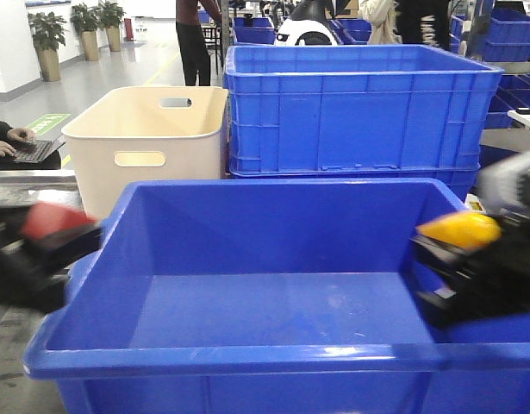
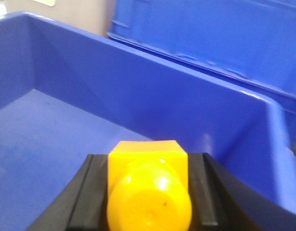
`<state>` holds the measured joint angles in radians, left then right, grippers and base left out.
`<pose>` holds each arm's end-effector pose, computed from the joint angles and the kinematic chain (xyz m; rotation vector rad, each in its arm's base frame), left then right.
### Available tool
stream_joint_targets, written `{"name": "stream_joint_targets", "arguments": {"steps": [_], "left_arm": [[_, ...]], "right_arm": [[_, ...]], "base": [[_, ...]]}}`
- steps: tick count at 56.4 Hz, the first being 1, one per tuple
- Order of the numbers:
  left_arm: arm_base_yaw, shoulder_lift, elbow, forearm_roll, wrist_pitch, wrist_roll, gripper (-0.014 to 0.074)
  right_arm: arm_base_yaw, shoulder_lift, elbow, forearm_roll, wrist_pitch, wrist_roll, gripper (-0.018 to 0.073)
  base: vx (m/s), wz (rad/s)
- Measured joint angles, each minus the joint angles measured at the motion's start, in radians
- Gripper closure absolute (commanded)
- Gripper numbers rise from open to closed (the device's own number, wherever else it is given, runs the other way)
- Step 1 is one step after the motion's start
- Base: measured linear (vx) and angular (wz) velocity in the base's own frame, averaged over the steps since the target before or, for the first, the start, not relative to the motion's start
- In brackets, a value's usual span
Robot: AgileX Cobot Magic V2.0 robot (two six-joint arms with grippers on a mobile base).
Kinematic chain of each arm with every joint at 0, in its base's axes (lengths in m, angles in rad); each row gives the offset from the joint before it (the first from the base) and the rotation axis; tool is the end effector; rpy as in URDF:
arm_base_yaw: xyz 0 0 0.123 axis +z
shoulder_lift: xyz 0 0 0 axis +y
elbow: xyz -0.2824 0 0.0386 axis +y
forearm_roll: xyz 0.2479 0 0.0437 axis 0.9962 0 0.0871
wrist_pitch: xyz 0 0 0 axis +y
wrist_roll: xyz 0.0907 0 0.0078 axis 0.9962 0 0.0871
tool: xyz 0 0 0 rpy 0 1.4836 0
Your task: Pick red and yellow blocks into blue bin
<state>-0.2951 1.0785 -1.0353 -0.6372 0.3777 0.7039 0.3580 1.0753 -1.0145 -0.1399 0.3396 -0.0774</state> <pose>0.2198 -0.0878 0.3997 0.5143 1.7689 -0.3388 0.2228 0.0788 0.3905 -0.4958 1.8145 0.0583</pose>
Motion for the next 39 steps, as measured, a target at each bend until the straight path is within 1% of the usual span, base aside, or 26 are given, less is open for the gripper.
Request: {"name": "stream_joint_targets", "arguments": {"steps": [2,5,9,14,17,18,21,24,25,29,33,36,39], "left_arm": [[-0.004,0.055,-0.041,-0.023,-0.006,0.034,0.0577],[-0.004,0.136,-0.09,-0.04,-0.012,0.062,0.0558],[-0.006,0.217,-0.143,-0.049,-0.012,0.073,0.0511],[-0.007,0.293,-0.2,-0.053,-0.001,0.077,0.043],[-0.008,0.317,-0.218,-0.054,0.01,0.077,0.0365],[-0.008,0.327,-0.226,-0.055,0.016,0.079,0.0311],[-0.009,0.331,-0.229,-0.056,0.02,0.08,0.024],[-0.011,0.332,-0.229,-0.057,0.022,0.08,0.0172],[-0.011,0.332,-0.229,-0.059,0.022,0.08,0.0148],[-0.011,0.332,-0.229,-0.066,0.023,0.08,0.0074],[-0.011,0.332,-0.229,-0.081,0.023,0.08,0.0029],[-0.011,0.332,-0.229,-0.093,0.023,0.08,0.0017],[-0.011,0.329,-0.229,-0.099,0.024,0.08,0.0017]], "right_arm": [[0.004,0.057,-0.036,0.003,-0.008,-0.003,0.0561],[0.004,0.137,-0.09,0.006,-0.01,-0.003,0.0552],[0.004,0.221,-0.148,0.025,-0.01,-0.003,0.0522],[0.004,0.284,-0.187,0.064,-0.009,-0.003,0.0451],[0.004,0.298,-0.196,0.087,-0.009,-0.003,0.0387],[0.004,0.304,-0.199,0.11,-0.009,-0.003,0.0318],[0.004,0.305,-0.201,0.126,-0.009,-0.003,0.0239],[0.004,0.305,-0.203,0.14,-0.009,-0.003,0.0144],[0.004,0.305,-0.203,0.14,-0.008,-0.003,0.0097],[0.004,0.305,-0.203,0.14,-0.008,-0.003,-0.0007],[0.004,0.305,-0.203,0.14,-0.005,-0.003,-0.0094],[0.004,0.304,-0.203,0.14,-0.002,-0.003,-0.0132],[0.004,0.301,-0.203,0.14,0.009,-0.003,-0.0141]], "base": [[0.0,0.0],[0.0,0.0],[0.0,0.0],[0.0,0.0],[0.0,0.0],[0.0,0.0],[0.0,0.0],[0.0,0.0],[0.0,0.0],[0.0,0.0],[0.0,0.0],[0.0,0.0],[0.0,0.0]]}}
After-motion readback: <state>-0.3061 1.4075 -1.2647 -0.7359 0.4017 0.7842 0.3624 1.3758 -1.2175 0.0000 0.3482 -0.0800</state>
